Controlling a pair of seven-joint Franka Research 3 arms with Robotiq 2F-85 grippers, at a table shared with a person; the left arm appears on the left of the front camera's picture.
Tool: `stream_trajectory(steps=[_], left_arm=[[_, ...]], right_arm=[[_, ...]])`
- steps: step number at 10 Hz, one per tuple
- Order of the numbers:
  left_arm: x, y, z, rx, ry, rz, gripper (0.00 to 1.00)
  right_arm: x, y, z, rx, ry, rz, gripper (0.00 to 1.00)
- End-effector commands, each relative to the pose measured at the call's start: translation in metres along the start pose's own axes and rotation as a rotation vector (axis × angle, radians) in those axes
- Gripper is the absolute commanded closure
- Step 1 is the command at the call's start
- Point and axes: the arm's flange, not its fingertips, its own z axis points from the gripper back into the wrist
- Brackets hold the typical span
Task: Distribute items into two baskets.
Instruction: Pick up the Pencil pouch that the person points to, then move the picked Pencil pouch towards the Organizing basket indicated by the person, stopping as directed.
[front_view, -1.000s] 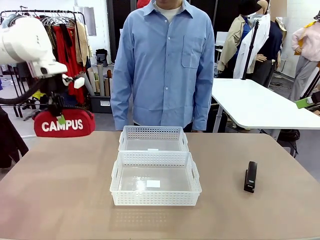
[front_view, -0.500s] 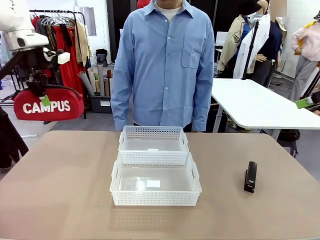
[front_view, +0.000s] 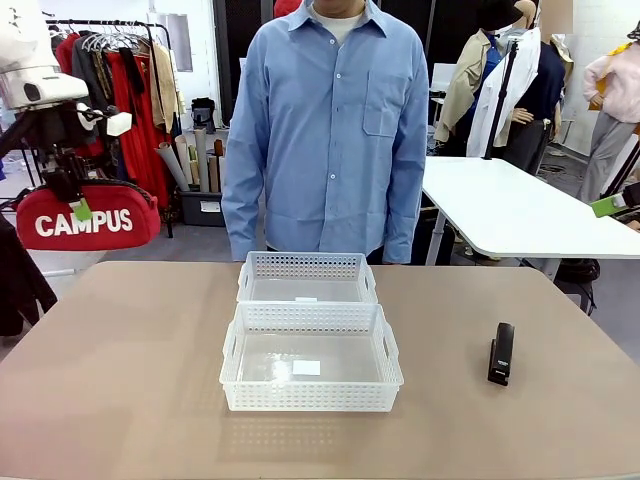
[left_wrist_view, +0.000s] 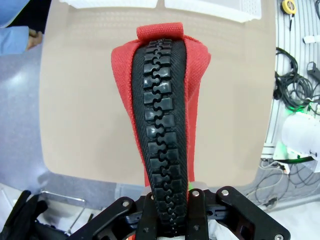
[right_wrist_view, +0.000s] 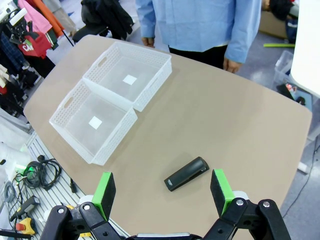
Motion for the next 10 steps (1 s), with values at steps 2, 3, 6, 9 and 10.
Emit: stream_trajectory(steps=[2, 3, 6, 9, 10], left_arm=[[0.0001, 0.0002, 0.0050, 0.010, -0.001, 0.000, 1.00], [0.0001, 0.0002, 0.0050, 0.010, -0.001, 0.000, 1.00], [0.0001, 0.0002, 0.0050, 0.010, -0.001, 0.000, 1.00], [0.0001, 0.0002, 0.0050, 0.010, -0.001, 0.000, 1.00], [0.0001, 0.0002, 0.0050, 0.010, -0.001, 0.000, 1.00]], right_arm=[[0.0015, -0.0001, 0.0006, 0.021, -0.021, 0.009, 0.00], [0.0015, -0.0001, 0.0006, 0.021, -0.021, 0.009, 0.00], [0.0015, -0.0001, 0.0006, 0.021, -0.021, 0.009, 0.00], [0.0015, -0.0001, 0.0006, 0.021, -0.021, 0.009, 0.00], [0.0015, -0.0001, 0.0006, 0.021, -0.021, 0.009, 0.00]])
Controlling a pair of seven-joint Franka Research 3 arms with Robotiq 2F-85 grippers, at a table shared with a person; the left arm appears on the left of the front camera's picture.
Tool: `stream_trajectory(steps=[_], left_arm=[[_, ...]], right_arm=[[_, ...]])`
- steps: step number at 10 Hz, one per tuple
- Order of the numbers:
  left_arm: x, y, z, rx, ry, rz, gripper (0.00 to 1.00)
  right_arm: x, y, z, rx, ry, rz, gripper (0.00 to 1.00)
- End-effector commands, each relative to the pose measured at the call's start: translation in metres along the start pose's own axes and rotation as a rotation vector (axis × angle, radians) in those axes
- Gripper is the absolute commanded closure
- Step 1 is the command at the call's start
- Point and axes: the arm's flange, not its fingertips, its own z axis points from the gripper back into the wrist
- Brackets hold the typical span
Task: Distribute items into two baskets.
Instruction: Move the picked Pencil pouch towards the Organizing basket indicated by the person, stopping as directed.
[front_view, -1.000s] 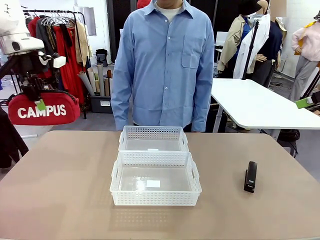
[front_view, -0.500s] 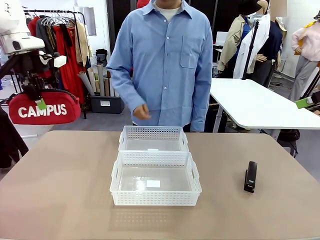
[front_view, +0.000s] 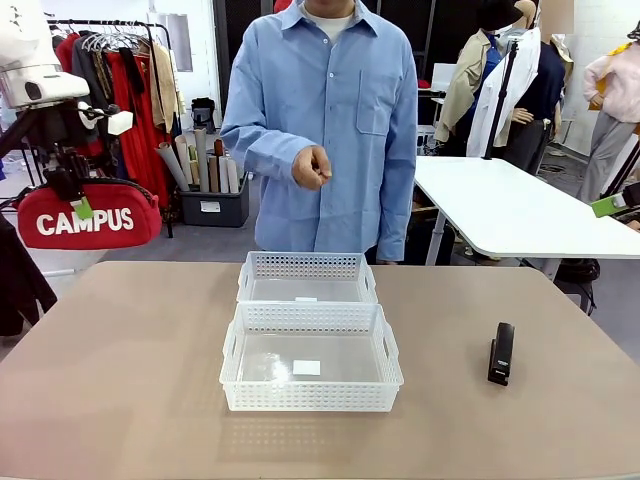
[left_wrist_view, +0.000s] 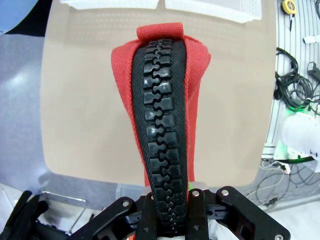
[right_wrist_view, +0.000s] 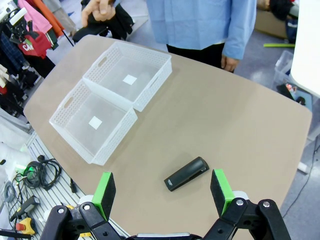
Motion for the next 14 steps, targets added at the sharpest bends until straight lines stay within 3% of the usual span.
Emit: stream_trajectory(steps=[1, 14], left_arm=[[-0.0013, 0.0001, 0.0040, 0.008, -0.001, 0.002, 1.00], [-0.0013, 0.0001, 0.0040, 0.008, -0.001, 0.002, 1.00]], right_arm=[[0.0015, -0.0001, 0.0006, 0.021, -0.021, 0.009, 0.00], [0.0015, -0.0001, 0.0006, 0.021, -0.021, 0.009, 0.00]])
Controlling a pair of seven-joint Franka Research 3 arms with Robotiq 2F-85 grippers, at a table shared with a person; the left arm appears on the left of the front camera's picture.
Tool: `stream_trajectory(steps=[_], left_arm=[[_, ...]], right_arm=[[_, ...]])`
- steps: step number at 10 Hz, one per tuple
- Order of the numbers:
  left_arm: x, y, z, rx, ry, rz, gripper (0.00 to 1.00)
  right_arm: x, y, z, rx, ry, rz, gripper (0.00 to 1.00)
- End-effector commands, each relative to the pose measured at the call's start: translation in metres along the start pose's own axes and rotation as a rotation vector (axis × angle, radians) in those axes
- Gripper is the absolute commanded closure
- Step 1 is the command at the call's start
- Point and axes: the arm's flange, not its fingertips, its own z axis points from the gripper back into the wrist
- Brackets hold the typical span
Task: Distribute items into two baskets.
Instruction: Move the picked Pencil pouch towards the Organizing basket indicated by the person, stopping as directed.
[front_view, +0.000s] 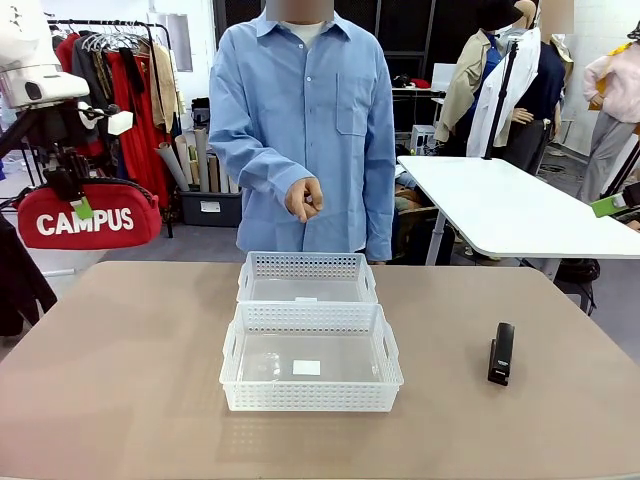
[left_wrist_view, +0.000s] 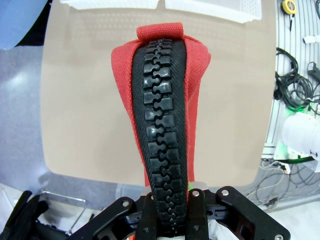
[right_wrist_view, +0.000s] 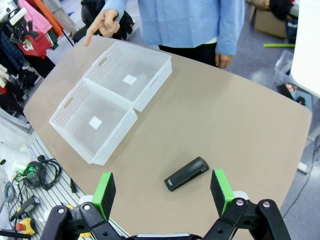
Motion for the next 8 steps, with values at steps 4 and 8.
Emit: stream_trajectory(steps=[4, 8], left_arm=[[-0.001, 0.000, 0.004, 0.008, -0.001, 0.002, 1.00], [0.008, 0.013, 0.007, 0.004, 0.005, -0.028, 1.00]], right_arm=[[0.002, 0.000, 0.001, 0.021, -0.021, 0.009, 0.00], [0.002, 0.000, 0.001, 0.021, -0.021, 0.009, 0.00]])
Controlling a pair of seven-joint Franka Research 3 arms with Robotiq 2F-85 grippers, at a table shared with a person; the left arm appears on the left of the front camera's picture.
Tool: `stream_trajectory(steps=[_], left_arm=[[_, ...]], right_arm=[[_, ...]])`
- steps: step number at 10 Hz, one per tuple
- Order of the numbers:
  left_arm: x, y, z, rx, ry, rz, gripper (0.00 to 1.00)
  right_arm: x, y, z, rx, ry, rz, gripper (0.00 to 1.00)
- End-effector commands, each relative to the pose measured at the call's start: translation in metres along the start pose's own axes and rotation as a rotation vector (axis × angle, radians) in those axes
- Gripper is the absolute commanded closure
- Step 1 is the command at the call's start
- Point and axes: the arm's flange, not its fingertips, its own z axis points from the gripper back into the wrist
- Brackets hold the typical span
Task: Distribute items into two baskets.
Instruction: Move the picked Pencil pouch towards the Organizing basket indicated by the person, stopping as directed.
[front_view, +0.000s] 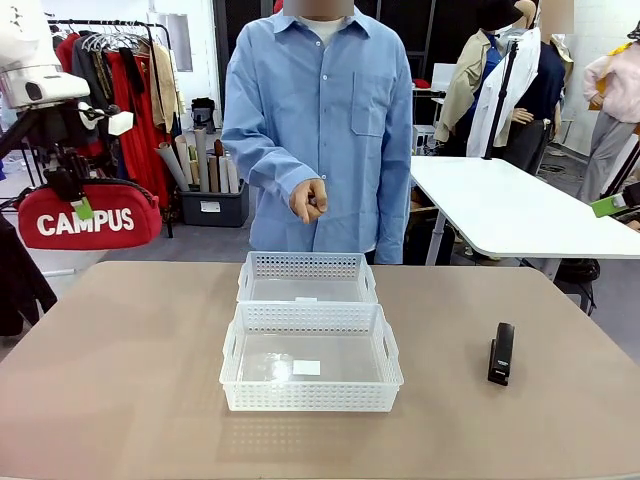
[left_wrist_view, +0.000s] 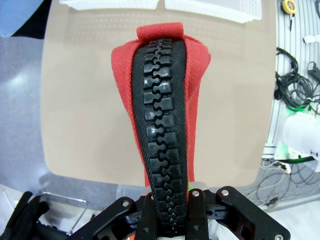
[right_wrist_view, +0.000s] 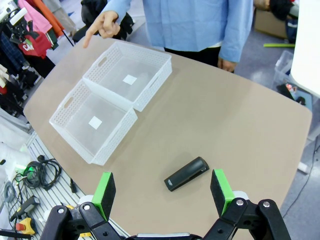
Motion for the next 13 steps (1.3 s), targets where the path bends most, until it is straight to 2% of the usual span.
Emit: stream_trajectory(steps=[1, 4, 8, 10, 13], left_arm=[[0.014, 0.021, 0.011, 0.016, 0.002, -0.041, 1.00], [0.034, 0.048, 0.010, 0.024, 0.012, -0.062, 1.00], [0.066, 0.073, -0.015, 0.014, 0.047, -0.135, 1.00], [0.089, 0.079, -0.034, 0.005, 0.034, -0.171, 1.00], [0.115, 0.077, -0.060, 0.006, 0.026, -0.162, 1.00]], right_arm=[[0.002, 0.000, 0.001, 0.021, -0.021, 0.009, 0.00], [0.002, 0.000, 0.001, 0.021, -0.021, 0.009, 0.00], [0.002, 0.000, 0.001, 0.021, -0.021, 0.009, 0.00], [0.002, 0.000, 0.001, 0.021, -0.021, 0.009, 0.00], [0.002, 0.000, 0.001, 0.021, -0.021, 0.009, 0.00]])
